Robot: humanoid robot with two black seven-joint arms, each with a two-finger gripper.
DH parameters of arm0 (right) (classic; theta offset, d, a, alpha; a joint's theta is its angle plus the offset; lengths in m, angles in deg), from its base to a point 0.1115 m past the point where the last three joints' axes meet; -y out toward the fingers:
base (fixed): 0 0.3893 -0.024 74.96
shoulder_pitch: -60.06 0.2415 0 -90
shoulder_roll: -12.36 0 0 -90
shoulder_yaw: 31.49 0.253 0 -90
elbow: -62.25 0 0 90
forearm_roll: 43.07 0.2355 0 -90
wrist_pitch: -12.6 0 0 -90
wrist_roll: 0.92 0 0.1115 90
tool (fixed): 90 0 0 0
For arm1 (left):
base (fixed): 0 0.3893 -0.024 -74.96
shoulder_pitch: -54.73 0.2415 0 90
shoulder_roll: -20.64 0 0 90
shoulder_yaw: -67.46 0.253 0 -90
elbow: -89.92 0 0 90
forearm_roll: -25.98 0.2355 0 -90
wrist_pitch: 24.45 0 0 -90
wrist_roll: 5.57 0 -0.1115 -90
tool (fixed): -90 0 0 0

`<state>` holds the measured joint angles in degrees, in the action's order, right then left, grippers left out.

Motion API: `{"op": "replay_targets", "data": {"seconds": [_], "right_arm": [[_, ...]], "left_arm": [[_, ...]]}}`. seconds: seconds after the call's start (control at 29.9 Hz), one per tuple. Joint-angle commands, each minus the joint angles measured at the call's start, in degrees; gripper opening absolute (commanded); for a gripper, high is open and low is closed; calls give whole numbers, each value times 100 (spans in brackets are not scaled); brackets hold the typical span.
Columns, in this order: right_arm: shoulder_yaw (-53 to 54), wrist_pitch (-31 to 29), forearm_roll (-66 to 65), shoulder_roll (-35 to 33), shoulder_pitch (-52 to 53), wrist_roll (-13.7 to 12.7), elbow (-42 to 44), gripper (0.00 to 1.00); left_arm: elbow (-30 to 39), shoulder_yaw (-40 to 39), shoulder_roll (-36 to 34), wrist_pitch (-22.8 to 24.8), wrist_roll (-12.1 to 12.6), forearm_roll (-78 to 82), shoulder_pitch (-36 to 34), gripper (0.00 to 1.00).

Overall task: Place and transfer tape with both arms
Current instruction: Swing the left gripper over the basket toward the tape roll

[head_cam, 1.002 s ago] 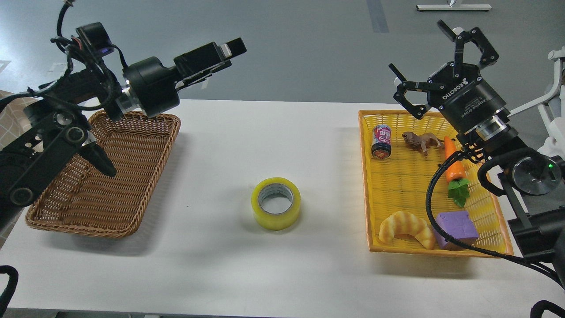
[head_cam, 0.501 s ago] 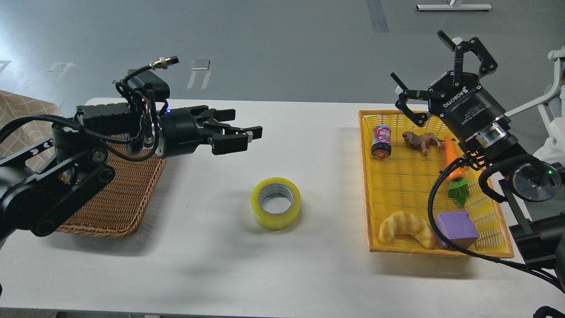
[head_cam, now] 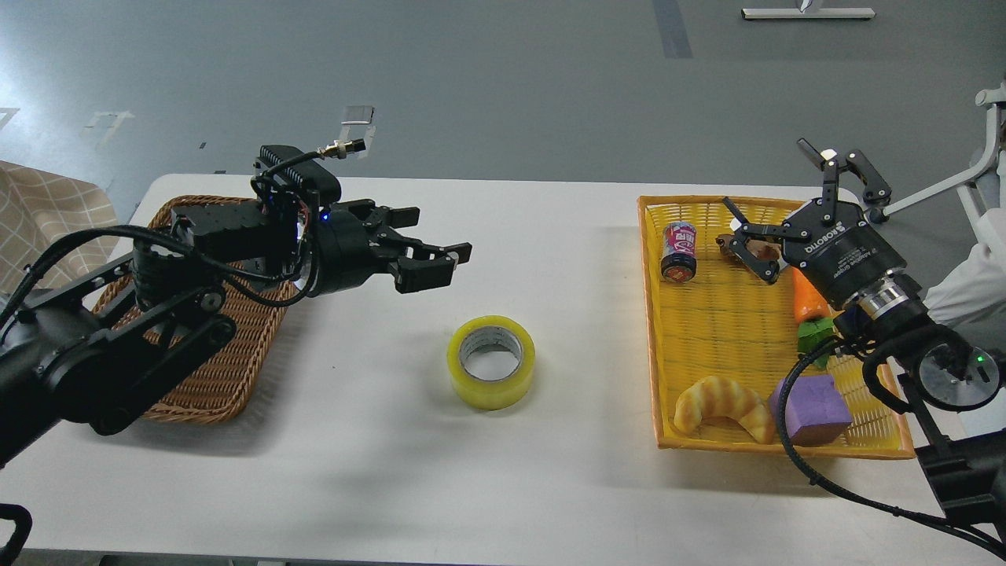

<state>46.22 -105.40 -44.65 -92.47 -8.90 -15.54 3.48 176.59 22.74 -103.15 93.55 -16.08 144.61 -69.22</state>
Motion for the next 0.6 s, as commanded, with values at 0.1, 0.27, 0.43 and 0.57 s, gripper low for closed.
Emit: {"op": "replay_targets", "data": {"seconds": [0.1,0.27,0.43,0.57], "right_arm": [[7,0,0,7,-65,2,32,100],[25,0,0,24,-56,2,23,100],[43,0,0,33,-47,2,32,100],[51,0,0,42,-12,2,23,100]], "left_arm": [[-44,376,22,0,629,99,-32,98],[-106,579,127,0,700,178,-49,98],[-132,728,154,0,805,178,-67,98],[-132,737,233,0,806,178,-76,98]]}}
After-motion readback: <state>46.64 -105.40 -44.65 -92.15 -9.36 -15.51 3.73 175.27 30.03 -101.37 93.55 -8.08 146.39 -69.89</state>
